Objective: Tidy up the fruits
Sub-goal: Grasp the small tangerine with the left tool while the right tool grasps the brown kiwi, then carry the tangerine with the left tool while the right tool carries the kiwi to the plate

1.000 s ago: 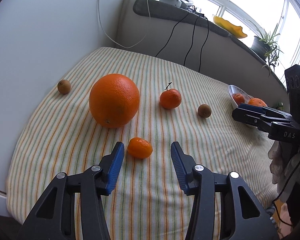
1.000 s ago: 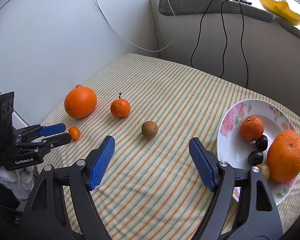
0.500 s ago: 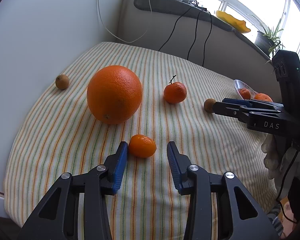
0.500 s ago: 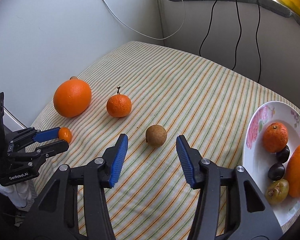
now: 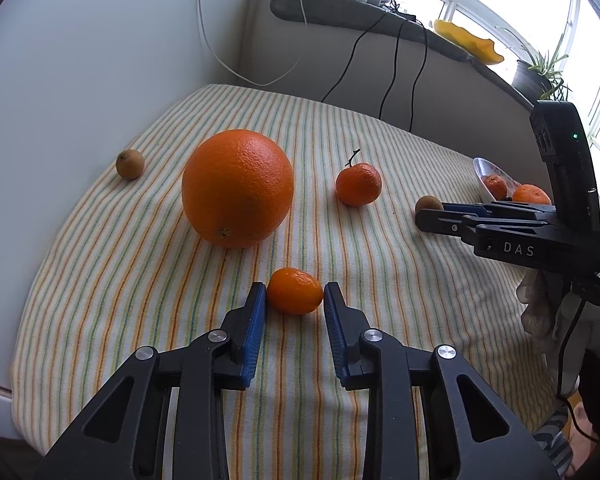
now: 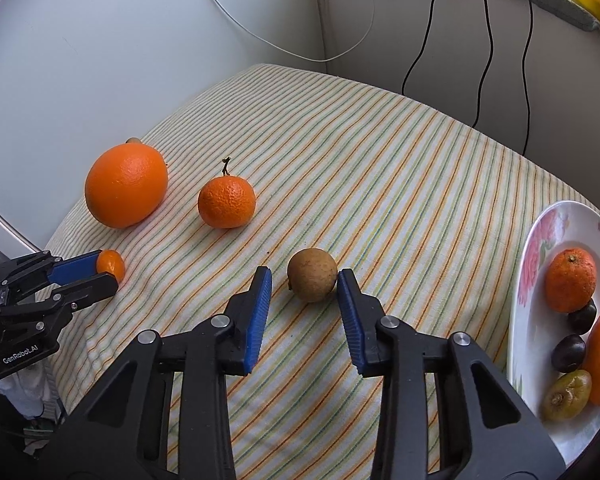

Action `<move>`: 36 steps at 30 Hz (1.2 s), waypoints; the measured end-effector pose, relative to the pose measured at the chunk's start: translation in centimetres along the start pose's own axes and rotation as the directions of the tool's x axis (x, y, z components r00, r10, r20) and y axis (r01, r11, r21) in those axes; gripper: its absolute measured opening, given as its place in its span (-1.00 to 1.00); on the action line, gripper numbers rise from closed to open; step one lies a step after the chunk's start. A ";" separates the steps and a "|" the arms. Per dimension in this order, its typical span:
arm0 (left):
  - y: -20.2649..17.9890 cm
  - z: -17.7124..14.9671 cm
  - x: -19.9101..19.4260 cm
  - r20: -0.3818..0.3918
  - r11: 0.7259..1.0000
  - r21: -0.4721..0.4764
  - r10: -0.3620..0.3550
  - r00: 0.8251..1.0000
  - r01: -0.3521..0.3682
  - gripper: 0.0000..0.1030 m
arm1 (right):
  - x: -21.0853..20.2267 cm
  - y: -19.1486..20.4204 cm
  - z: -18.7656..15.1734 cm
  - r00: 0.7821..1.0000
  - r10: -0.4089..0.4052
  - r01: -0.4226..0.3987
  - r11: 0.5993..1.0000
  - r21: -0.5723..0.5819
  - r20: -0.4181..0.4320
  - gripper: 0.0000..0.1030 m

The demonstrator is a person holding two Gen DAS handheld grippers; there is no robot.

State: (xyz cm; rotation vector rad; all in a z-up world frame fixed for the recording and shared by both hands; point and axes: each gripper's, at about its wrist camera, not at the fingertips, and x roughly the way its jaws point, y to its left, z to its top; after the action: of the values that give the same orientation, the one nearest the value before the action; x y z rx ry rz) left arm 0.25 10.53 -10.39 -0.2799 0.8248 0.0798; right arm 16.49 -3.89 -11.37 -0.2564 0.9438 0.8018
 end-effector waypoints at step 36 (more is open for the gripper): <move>-7.6 4.2 -0.6 0.066 0.981 0.108 -0.168 0.984 0.160 -0.47 | -11.0 -4.8 -4.4 0.983 -0.072 0.057 0.994 0.091 0.171 -0.49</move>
State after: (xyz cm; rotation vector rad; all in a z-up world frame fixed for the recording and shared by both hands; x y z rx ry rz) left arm 4.21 4.39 -5.55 -0.2457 0.7257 -0.1063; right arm 13.50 -15.05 -5.76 -0.1389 0.7995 0.7105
